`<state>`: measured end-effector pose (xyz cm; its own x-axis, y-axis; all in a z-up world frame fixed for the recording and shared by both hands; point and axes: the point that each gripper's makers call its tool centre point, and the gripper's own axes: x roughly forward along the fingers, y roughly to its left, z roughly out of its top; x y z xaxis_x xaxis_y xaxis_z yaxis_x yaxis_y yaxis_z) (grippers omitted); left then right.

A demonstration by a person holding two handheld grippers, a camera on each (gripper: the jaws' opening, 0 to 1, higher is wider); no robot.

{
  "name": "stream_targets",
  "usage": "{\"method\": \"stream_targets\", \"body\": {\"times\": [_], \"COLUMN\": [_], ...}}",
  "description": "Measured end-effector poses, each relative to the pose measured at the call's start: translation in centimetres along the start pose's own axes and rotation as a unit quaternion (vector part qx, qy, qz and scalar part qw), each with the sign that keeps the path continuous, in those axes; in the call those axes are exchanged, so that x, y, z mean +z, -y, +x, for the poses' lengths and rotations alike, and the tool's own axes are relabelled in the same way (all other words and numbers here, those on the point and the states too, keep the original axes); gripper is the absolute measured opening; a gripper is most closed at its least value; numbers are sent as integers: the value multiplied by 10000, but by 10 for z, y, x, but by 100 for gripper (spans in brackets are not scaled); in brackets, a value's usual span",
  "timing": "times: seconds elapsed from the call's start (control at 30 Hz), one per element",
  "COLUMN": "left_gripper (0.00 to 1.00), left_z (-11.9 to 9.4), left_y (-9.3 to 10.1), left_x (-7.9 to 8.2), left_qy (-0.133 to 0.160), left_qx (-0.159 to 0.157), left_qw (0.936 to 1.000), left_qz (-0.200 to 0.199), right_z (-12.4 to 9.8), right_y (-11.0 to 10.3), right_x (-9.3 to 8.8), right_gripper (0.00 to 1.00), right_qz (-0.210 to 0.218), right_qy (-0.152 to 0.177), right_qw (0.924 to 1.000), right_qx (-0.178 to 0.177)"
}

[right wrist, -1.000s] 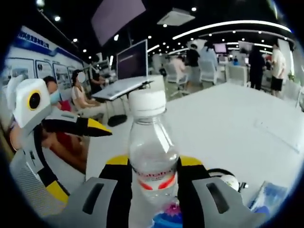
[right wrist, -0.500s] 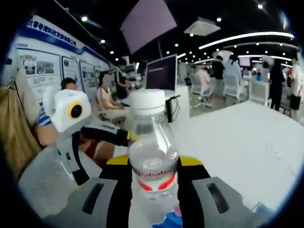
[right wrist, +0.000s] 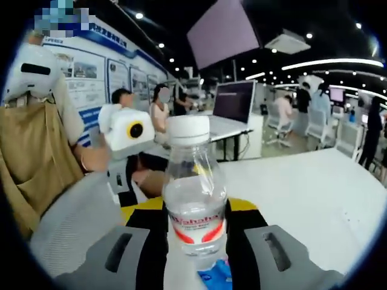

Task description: Arrange the tabletop items into an orderly group along one side of the table until the central work area is clear of visible clutter.

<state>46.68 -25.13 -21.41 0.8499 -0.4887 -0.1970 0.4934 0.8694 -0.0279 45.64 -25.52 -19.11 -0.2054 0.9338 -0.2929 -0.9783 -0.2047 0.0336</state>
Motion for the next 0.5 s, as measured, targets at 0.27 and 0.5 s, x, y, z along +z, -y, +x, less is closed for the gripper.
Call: {"method": "stream_targets", "body": {"times": [0.27, 0.5], "left_gripper": [66, 55], "left_z": [-1, -2], "left_y": [18, 45], "left_x": [13, 20], "left_qy": [292, 468], "left_qx": [-471, -1119], "left_qw": [9985, 9924], "left_qz": [43, 193], "right_z": [-19, -27], "right_y": [-24, -41], "right_x": [20, 19], "right_gripper": [35, 36], "right_qz": [-226, -367], "right_qy": [215, -20], "right_qw": [9976, 9951], "right_qx": [615, 920]}}
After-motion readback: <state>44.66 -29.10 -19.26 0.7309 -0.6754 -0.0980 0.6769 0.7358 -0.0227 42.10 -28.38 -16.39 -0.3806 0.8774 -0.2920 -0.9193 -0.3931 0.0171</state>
